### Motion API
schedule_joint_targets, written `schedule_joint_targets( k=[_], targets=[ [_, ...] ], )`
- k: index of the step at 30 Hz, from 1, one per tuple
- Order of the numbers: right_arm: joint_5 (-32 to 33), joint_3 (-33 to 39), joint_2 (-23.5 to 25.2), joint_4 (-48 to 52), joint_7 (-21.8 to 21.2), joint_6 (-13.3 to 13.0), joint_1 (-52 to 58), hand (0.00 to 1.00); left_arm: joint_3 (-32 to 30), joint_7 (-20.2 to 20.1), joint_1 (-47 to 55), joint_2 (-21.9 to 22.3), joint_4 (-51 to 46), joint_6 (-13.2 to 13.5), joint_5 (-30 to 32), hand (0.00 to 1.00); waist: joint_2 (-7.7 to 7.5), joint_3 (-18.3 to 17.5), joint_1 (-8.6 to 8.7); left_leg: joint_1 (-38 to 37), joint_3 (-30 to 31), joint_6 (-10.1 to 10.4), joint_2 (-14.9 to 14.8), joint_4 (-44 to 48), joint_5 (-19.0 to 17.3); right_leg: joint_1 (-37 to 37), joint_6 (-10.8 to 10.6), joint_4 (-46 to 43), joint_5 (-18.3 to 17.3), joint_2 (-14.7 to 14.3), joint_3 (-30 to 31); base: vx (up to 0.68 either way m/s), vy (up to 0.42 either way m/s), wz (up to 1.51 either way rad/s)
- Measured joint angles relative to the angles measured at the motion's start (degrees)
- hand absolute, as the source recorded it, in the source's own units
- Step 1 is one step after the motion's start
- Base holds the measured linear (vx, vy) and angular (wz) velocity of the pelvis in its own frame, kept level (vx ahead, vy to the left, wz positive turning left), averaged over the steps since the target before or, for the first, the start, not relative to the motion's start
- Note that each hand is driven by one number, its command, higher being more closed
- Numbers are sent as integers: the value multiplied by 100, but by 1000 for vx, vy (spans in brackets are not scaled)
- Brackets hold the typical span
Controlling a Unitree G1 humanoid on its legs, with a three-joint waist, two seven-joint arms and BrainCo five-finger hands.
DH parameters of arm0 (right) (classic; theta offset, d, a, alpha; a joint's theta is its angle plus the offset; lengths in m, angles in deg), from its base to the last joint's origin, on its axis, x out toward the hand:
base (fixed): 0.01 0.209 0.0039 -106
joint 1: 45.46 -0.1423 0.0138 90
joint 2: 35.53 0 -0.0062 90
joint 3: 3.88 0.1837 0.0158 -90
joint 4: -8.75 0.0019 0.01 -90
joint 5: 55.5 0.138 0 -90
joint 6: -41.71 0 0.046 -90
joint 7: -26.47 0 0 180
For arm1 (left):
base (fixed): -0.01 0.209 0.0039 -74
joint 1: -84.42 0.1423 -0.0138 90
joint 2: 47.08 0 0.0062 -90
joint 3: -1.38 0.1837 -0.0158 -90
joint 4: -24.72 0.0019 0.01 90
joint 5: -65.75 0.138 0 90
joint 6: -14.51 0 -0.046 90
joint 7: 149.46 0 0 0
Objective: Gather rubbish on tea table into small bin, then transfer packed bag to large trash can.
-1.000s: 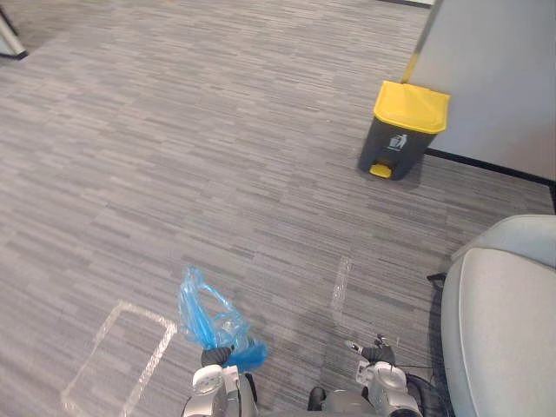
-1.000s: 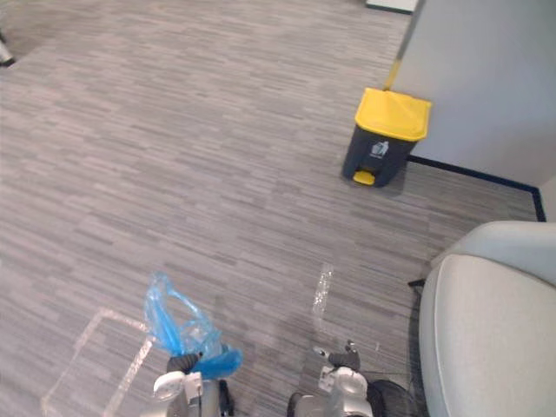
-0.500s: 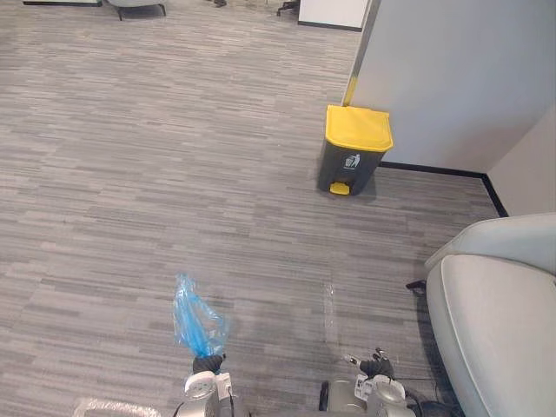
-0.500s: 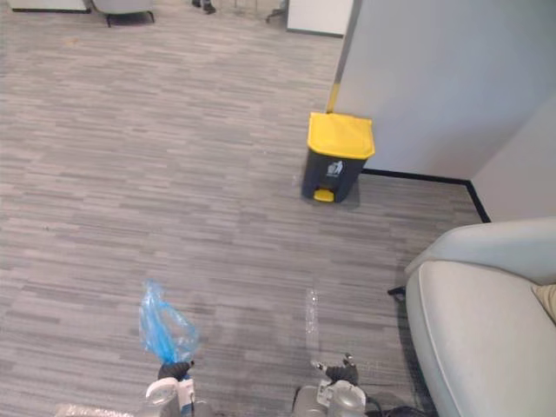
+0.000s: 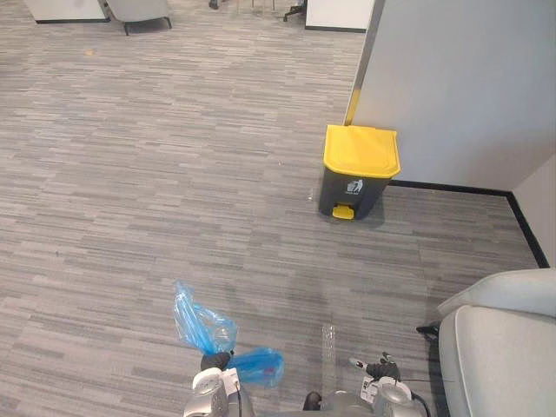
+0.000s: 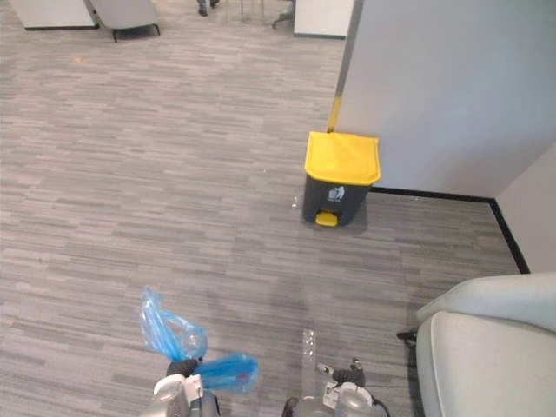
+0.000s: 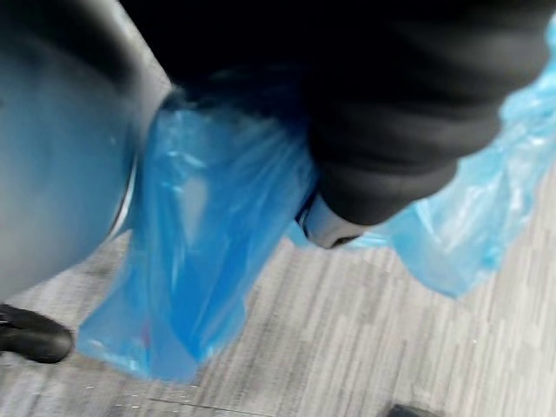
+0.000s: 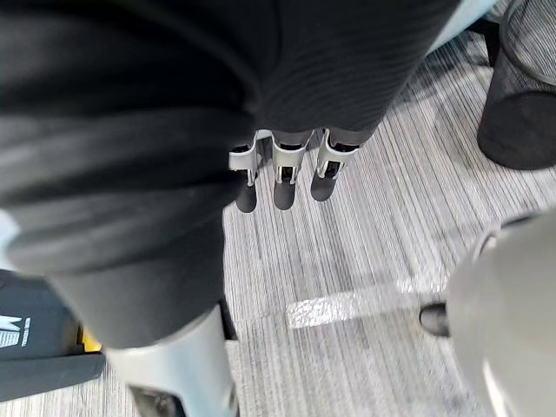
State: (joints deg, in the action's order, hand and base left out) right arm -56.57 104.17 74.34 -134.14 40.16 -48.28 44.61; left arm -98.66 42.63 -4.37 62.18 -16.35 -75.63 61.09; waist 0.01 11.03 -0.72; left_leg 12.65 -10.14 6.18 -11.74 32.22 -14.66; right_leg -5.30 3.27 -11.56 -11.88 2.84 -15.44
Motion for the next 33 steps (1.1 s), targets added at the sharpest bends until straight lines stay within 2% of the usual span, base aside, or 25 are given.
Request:
schedule_joint_targets(
  k=[1, 2, 3, 4, 6, 7, 8, 10, 12, 14, 15, 16, 17, 18, 19, 20, 23, 24, 25, 26, 28, 30, 31, 32, 33],
  targets=[
    [-2, 4, 11, -2, 3, -3, 55, 0, 20, 0, 0, 0, 8, -3, 2, 100, 30, -25, -1, -79, 219, -95, 238, -971, 345, -75, -181, 84, -21, 23, 148, 266, 238, -69],
    [-3, 7, -3, -43, 0, 4, 50, 0, 44, 2, 40, -10, 41, -3, 7, 100, 23, -88, -29, -120, 375, -166, 402, -1212, 812, -85, -420, 71, -129, 44, 406, 266, 238, -61],
    [4, -35, -2, -55, -6, 29, 48, 0, 33, 8, 34, -36, 64, -7, 7, 100, -35, -136, -34, -140, 341, -196, 456, -1222, 787, -83, -452, 66, -148, 120, 469, 295, 214, -54],
    [-8, -15, 23, -45, -15, 31, 115, 0, 43, 13, -11, -56, 130, -12, 9, 100, -195, -222, -30, -235, 93, -285, 589, -1245, 581, -72, -600, -40, -238, 358, 577, 325, 191, -50],
    [-18, -13, 37, -35, -17, 33, 131, 0, 50, 11, -8, -18, 164, -17, 18, 100, -209, -228, -117, -487, -178, -372, 674, -1204, 318, 171, -695, -733, -296, 567, 813, 323, 235, -70],
    [-16, -60, 27, -10, -39, 43, 162, 0, 123, 12, 3, -34, 197, -20, 21, 100, -196, -229, -114, -711, -338, -435, 725, -1258, 182, 557, -770, -1707, -268, 713, 937, 241, 221, -50],
    [-28, -56, 8, 55, -46, 20, 160, 0, 285, 16, 3, -93, 252, -30, 44, 100, -171, -215, -67, -934, -395, -490, 816, -1319, 71, 1020, -973, -2749, -97, 876, 1057, 247, 199, -35],
    [-65, -30, 7, 55, -54, 11, 156, 0, 328, 21, 26, -152, 302, -31, 74, 100, -200, -227, 33, -1216, -366, -533, 837, -1332, -90, 1396, -961, -3768, -98, 916, 1080, 325, 102, 15],
    [-110, -20, 0, 51, -64, -3, 150, 0, 318, 21, 28, -193, 365, -38, 115, 100, -223, -236, 38, -1531, -328, -527, 833, -1480, -172, 1711, -904, -4138, -278, 828, 988, 354, 1, 24],
    [-122, 2, -28, 47, -78, -12, 83, 0, 314, 20, 23, -198, 411, -37, 116, 100, -158, -213, 76, -1977, -329, -517, 756, -1870, -166, 2031, -756, -3564, -487, 678, 633, 385, -92, 12],
    [-122, 0, -45, 47, -83, -13, 72, 0, 315, 20, 21, -198, 414, -36, 116, 100, -136, -203, 82, -2048, -328, -513, 722, -1924, -164, 2076, -732, -3350, -491, 639, 563, 373, -138, 9],
    [-123, 2, -90, 45, -97, -17, 7, 0, 317, 19, 2, -207, 428, -27, 117, 100, -60, -181, 103, -2187, -326, -502, 598, -2064, -157, 2210, -644, -2642, -412, 517, 331, 378, -151, 16],
    [-129, -3, -111, -8, -111, -5, -35, 0, 345, 12, -13, -271, 507, -17, 117, 100, -84, -178, 107, -2325, -269, -444, 578, -2173, -144, 2180, -563, -1610, 76, 431, 178, 393, -157, 19],
    [-132, -4, -102, -54, -115, -4, -7, 0, 350, 9, -11, -307, 536, -19, 117, 100, -155, -181, 110, -2382, -201, -394, 664, -2192, -146, 2136, -467, -1205, 451, 438, 173, 416, -184, 16],
    [-140, 44, -182, -97, -134, -3, -46, 0, 315, 13, -54, -278, 700, -29, 117, 100, -33, -130, 107, -2529, 13, -287, 501, -2190, -182, 2045, -256, -1377, 582, 353, 112, 411, -214, 10],
    [-141, 129, -234, -150, -128, -5, -62, 0, 300, 7, -34, -212, 703, -18, 116, 100, 45, -148, 105, -2510, 147, -170, 428, -2063, -108, 2002, -245, -1403, 369, 290, 84, 406, -237, 8],
    [-131, 198, -297, -187, -126, 16, -56, 0, 190, 5, -23, -161, 672, -17, 115, 100, 192, -138, 124, -1958, 419, 50, 150, -681, 26, 1696, -143, -1277, 23, 124, -71, 362, -237, 15],
    [-131, 189, -302, -183, -118, 25, -11, 0, 74, 2, -15, -108, 591, -18, 114, 100, 217, -121, 139, -1481, 612, 311, -47, 454, 208, 1321, -89, -996, -30, -22, -133, 412, -208, 19],
    [-121, 112, -280, -191, -90, 37, 35, 0, -8, -7, 18, -66, 422, -11, 108, 100, 164, -79, 72, -1132, 591, 379, -209, 1379, 137, 894, -23, -722, -67, -137, -140, 415, -176, 5],
    [-118, 80, -265, -191, -85, 39, 38, 0, -9, -8, 16, -67, 378, -9, 107, 100, 148, -75, 53, -1050, 571, 410, -215, 1544, 108, 790, -7, -659, -80, -148, -139, 462, -124, -22],
    [-111, -25, -168, -197, -58, 42, -4, 0, -12, -10, 14, -53, 248, -3, 107, 100, 49, -39, 21, -632, 358, 252, -185, 1621, -92, 319, 19, -347, -95, -179, -52, 376, -63, -34],
    [-101, -19, -98, -195, -48, 43, -53, 0, -11, -11, -16, -12, 167, 2, 108, 100, 21, -33, 4, -372, 149, 184, -82, 1057, -217, 126, 7, -183, -88, -138, 104, 270, 43, -46],
    [-97, -8, -37, -192, -25, 39, -61, 0, 4, -19, -30, -4, 155, -3, 109, 100, -13, -12, 2, -271, 132, 137, 107, 229, -176, 40, -7, -126, -83, -46, 195, 299, 126, -50],
    [-84, -3, -23, -176, -16, 35, -57, 0, 9, -18, -45, -3, 158, -8, 112, 100, -6, -3, 1, -273, 151, -90, 290, -683, 84, -75, -112, -65, -94, 39, 292, 296, 156, -49],
    [-73, -4, -28, -174, -13, 33, -45, 0, 20, -17, -43, -2, 164, -11, 113, 100, 1, -9, 0, -272, 162, -115, 342, -976, 279, -111, -198, -46, -104, 44, 332, 374, 243, -53]
  ],
)
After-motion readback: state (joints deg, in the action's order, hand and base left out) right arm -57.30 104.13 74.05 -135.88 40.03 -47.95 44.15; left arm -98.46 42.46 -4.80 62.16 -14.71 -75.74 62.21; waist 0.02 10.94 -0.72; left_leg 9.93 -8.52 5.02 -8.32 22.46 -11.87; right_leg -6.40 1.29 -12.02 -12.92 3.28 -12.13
